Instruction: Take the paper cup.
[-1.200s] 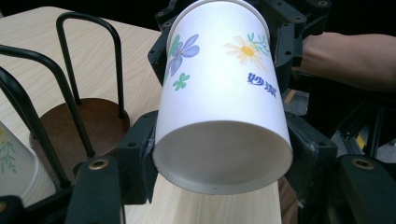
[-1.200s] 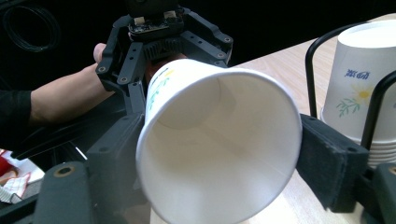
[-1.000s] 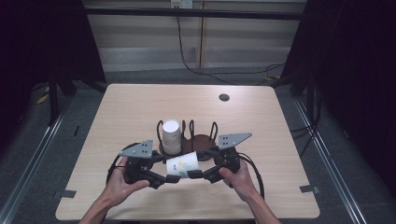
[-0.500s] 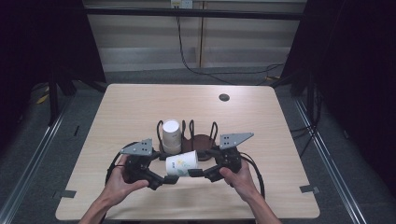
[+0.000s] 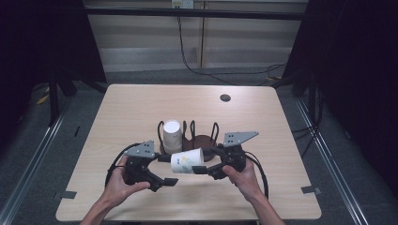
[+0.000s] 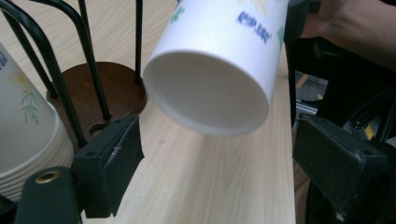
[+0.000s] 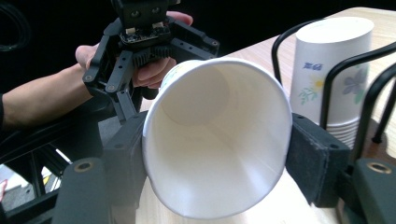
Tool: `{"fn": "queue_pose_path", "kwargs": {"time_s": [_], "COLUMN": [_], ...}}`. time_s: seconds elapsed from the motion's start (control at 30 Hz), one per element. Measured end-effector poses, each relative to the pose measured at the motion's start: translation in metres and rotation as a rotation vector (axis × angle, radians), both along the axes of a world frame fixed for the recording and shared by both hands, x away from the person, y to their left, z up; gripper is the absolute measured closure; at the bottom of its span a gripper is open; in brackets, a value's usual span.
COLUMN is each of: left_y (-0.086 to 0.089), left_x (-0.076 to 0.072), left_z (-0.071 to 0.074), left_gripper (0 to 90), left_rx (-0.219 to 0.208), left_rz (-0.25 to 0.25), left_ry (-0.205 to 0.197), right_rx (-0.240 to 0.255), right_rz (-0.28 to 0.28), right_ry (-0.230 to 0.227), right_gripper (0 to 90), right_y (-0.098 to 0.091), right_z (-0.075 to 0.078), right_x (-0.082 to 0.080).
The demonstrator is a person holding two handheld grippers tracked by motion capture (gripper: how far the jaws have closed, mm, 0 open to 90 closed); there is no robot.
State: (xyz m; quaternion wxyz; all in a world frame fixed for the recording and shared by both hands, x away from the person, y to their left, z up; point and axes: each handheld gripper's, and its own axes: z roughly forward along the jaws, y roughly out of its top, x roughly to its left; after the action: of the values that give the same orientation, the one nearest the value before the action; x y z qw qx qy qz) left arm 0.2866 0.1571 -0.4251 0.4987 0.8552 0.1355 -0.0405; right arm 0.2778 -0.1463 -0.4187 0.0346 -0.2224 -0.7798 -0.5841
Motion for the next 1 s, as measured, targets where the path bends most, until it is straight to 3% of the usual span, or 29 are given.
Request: {"fn": "queue_pose_path", "kwargs": {"time_s": [0.23, 0.4, 0.7, 0.83, 0.9, 1.0], "left_y": [0.002, 0.001, 0.01, 0.018, 0.023, 0.028], "left_x": [0.003, 0.004, 0.009, 0.013, 0.016, 0.018], "left_z": [-0.007, -0.011, -0.013, -0.017, -0.02, -0.022], "left_gripper": [16.2, 16.4, 16.1, 16.1, 16.1, 16.1], "left_rx": [0.023, 0.074, 0.06, 0.074, 0.067, 0.069], "left_rz": [0.029, 0.037, 0.061, 0.098, 0.114, 0.15], "left_ry": [0.013, 0.001, 0.022, 0.03, 0.066, 0.067], "right_rx": [-0.012, -0.022, -0.074, -0.086, -0.092, -0.108], "right_rz": [-0.025, -0.043, -0.079, -0.102, -0.108, -0.119], "right_ry": [0.009, 0.022, 0.047, 0.053, 0.054, 0.058], "right_gripper": [28.9, 28.5, 28.6, 28.6, 28.6, 28.6], "right_y": [-0.009, -0.017, -0.031, -0.038, -0.042, -0.047], "right_z": [0.002, 0.001, 0.0, -0.001, 0.0, 0.002], "right_x": [0.0, 0.002, 0.001, 0.003, 0.002, 0.002]}}
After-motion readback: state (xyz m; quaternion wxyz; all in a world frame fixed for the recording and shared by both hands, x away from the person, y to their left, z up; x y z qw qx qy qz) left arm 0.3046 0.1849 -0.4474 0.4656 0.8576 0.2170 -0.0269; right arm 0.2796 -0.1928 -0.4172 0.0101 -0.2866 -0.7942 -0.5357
